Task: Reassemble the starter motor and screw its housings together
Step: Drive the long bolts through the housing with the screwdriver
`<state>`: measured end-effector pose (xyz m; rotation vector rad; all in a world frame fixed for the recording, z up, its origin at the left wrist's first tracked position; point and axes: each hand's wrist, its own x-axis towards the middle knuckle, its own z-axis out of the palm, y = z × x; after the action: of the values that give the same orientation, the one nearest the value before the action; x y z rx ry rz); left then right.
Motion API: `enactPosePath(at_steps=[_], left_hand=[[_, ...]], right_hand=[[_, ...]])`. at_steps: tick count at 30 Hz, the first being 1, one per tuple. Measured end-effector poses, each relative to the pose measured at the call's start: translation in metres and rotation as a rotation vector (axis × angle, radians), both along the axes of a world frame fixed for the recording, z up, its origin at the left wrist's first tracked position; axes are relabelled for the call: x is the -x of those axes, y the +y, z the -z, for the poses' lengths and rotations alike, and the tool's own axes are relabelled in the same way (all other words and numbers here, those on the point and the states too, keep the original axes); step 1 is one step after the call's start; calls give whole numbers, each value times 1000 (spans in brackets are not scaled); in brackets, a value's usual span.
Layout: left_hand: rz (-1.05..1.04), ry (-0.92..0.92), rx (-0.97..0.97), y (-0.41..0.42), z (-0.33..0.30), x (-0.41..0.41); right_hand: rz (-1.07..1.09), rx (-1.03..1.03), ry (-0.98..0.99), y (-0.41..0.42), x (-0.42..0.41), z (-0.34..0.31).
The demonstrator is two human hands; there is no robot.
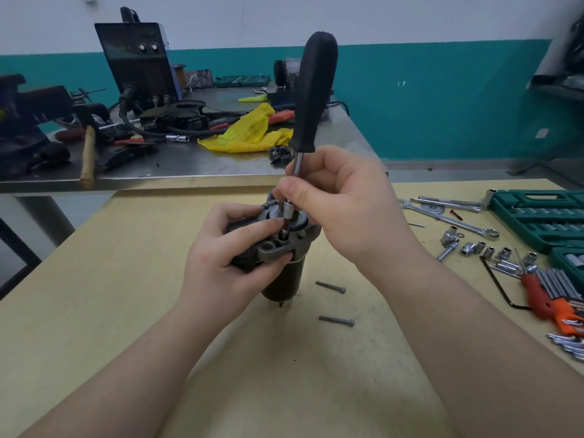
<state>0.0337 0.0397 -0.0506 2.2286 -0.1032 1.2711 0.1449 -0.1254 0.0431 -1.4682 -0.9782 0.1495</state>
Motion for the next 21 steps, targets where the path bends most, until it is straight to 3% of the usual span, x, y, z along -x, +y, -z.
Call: enactPosePath(at_steps=[21], left_hand=[[25,60,-66,6,0,0]], right_hand=[[-13,33,-28,-7,-6,-6]])
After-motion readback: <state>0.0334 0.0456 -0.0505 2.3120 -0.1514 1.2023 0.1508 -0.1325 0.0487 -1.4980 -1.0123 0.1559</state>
